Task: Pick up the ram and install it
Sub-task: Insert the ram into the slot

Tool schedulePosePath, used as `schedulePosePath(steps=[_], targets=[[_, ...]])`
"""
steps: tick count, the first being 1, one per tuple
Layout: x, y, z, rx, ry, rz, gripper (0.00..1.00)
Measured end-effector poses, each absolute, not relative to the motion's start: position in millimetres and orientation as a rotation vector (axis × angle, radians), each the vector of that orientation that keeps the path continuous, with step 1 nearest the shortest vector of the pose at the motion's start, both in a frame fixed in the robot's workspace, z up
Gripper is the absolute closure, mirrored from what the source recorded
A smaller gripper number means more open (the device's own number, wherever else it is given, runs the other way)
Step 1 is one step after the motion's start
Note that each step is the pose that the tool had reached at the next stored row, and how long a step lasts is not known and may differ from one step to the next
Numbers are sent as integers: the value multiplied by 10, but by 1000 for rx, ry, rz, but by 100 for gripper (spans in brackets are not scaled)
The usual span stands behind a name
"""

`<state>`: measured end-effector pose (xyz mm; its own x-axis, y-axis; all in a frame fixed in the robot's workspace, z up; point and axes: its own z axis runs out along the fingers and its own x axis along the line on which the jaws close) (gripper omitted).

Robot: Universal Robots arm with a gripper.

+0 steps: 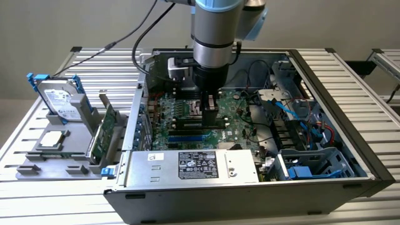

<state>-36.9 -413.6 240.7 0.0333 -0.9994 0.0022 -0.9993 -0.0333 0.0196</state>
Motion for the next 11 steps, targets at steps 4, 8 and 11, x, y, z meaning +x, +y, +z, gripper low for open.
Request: schedulePosePath(steps=[4, 8, 11], targets=[[-376, -4135, 2455, 2245, -2172, -23, 43], [-376, -4135, 2455, 2245, -2171, -23, 51], [-376, -4135, 2456, 2245, -2171, -23, 64]])
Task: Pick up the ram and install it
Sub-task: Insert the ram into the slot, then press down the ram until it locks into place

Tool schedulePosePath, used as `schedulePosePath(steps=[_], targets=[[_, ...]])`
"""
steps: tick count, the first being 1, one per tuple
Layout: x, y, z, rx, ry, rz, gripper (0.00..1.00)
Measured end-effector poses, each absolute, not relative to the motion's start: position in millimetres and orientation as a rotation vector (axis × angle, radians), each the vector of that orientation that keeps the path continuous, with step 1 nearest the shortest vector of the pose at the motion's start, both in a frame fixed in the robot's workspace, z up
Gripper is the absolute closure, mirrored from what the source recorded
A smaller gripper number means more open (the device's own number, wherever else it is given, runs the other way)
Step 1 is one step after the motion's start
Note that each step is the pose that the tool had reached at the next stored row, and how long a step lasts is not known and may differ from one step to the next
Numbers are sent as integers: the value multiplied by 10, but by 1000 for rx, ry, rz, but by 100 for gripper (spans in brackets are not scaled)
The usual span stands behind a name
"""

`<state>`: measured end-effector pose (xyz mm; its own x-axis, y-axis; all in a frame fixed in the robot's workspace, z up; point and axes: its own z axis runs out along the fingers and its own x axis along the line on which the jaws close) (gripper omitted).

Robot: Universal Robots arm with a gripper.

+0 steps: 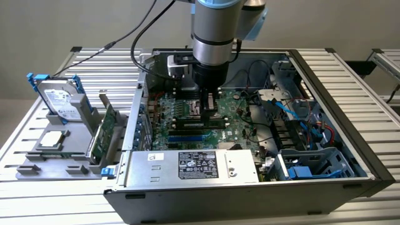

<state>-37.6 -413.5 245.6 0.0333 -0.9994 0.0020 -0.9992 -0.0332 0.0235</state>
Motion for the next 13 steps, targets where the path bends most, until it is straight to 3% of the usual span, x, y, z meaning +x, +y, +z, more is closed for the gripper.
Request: schedulePosePath(steps=[2, 6, 13], targets=[[-376, -4135, 2456, 2245, -2171, -23, 76], [-376, -4136, 2456, 2245, -2171, -23, 87], [-376, -4136, 2456, 2245, -2171, -23, 89]])
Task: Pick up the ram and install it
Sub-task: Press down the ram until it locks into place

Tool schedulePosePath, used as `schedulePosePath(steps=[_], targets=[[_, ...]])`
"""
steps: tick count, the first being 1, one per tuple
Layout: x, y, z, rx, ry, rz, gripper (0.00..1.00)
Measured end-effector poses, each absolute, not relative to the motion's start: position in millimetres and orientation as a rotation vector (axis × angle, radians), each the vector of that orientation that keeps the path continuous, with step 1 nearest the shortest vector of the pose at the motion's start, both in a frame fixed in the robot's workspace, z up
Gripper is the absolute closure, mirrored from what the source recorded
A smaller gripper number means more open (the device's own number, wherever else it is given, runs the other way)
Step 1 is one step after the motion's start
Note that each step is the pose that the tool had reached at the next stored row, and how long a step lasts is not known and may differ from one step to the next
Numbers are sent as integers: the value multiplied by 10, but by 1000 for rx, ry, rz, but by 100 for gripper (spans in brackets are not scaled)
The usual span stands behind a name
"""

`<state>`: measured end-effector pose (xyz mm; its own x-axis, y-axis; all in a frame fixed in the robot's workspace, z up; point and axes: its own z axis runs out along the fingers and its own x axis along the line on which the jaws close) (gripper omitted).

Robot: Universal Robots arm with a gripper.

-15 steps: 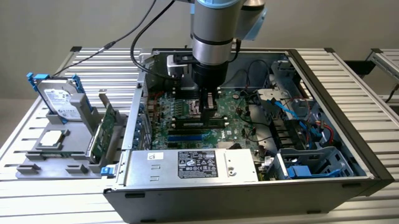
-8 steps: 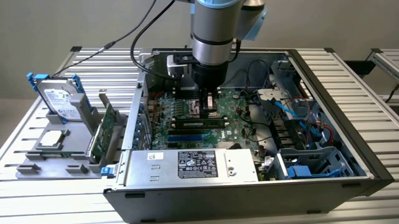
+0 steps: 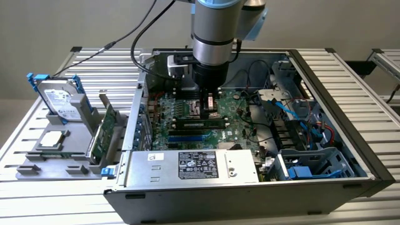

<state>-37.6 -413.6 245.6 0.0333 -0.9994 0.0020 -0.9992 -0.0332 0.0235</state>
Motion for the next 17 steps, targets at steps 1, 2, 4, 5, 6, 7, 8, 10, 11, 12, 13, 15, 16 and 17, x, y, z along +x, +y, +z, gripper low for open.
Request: schedulePosePath(steps=[1, 2, 4, 5, 6, 7, 8, 10, 11, 12, 13, 15, 16, 17], targets=[[-376, -4135, 2456, 2245, -2171, -23, 89], [-376, -4135, 2456, 2245, -2171, -23, 89], [-376, -4136, 2456, 2245, -2171, -23, 89], [-376, -4135, 2456, 2245, -2171, -23, 89], [-377, -4136, 2453, 2245, -2171, -23, 89], [-389, -4136, 2449, 2245, -2171, -23, 89], [-395, -4135, 2443, 2244, -2171, -24, 89], [-397, -4136, 2440, 2243, -2169, -27, 89], [-397, -4136, 2438, 2242, -2169, -28, 89], [-397, -4135, 2434, 2242, -2168, -31, 89], [-396, -4135, 2427, 2239, -2166, -36, 89], [-397, -4135, 2410, 2236, -2162, -44, 89], [-397, -4135, 2401, 2233, -2160, -48, 89], [-397, -4135, 2393, 2231, -2158, -53, 89]])
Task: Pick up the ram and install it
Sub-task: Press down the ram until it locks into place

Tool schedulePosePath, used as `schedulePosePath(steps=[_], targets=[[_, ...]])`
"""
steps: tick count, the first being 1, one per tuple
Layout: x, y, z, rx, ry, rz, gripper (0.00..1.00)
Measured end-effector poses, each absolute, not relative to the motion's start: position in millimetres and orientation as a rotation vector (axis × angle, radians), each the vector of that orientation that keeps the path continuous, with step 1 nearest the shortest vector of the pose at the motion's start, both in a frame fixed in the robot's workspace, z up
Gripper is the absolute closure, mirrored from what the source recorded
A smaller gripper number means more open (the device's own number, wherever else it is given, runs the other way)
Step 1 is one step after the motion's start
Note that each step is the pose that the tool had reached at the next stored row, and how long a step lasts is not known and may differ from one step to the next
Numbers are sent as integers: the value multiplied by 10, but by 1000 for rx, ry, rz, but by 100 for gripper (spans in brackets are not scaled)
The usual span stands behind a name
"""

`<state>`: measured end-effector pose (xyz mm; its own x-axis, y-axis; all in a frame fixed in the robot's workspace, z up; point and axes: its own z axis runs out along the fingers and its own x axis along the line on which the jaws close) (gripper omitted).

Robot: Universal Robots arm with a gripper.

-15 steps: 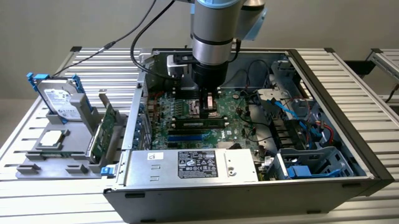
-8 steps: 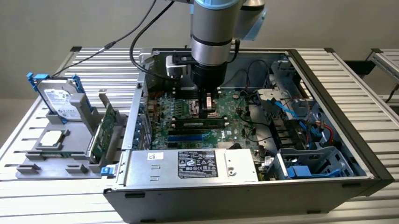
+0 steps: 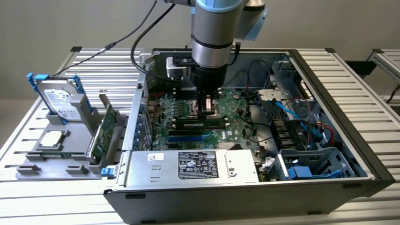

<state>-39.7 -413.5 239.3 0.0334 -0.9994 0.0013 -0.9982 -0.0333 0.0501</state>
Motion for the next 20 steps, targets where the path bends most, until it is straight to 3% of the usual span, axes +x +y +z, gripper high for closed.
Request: schedulePosePath(steps=[20], targets=[[-389, -4127, 2222, 2228, -2154, -56, 89]])
